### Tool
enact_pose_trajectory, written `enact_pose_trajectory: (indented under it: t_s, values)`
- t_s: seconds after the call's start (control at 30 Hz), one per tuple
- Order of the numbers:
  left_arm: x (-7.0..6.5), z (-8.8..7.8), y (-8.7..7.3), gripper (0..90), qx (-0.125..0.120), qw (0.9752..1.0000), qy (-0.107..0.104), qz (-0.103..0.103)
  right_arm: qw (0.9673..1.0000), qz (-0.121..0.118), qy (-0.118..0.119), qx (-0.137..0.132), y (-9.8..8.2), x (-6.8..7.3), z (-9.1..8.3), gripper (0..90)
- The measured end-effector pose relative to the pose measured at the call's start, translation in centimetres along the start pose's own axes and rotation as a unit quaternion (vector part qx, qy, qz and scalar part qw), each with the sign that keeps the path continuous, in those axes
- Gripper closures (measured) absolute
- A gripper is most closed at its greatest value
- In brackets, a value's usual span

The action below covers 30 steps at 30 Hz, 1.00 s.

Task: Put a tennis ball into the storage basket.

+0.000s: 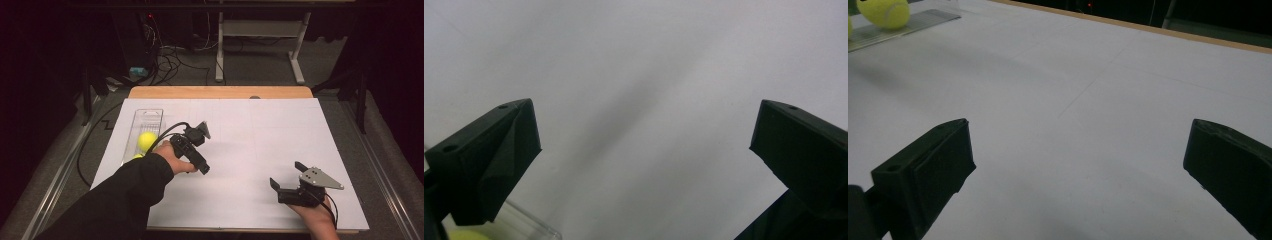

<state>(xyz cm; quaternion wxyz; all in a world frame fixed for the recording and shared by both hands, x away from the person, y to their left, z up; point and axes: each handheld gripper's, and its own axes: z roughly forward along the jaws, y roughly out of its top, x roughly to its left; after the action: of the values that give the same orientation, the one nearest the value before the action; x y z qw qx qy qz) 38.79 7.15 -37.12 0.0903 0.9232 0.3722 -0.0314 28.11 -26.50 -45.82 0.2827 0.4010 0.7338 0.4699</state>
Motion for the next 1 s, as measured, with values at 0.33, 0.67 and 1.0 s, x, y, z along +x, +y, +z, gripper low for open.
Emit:
enact_pose_trajectory:
  t_s: [0.33,0.67,1.0]
  values:
    - [-0.8,2.2,-1.7,0.4,-0.111,0.9934,-0.026,-0.011,1.0000,0.001,0.002,-0.002,0.1,0.1,-0.1,0.0]
    - [-1.2,5.4,-5.1,0.5,-0.261,0.9631,-0.050,-0.044,1.0000,-0.001,0.004,-0.002,0.1,0.3,0.0,0.0]
    - [-1.1,6.8,-8.6,1.0,-0.403,0.9150,-0.014,-0.011,0.9998,0.010,0.010,-0.017,0.2,0.6,-0.5,0.0]
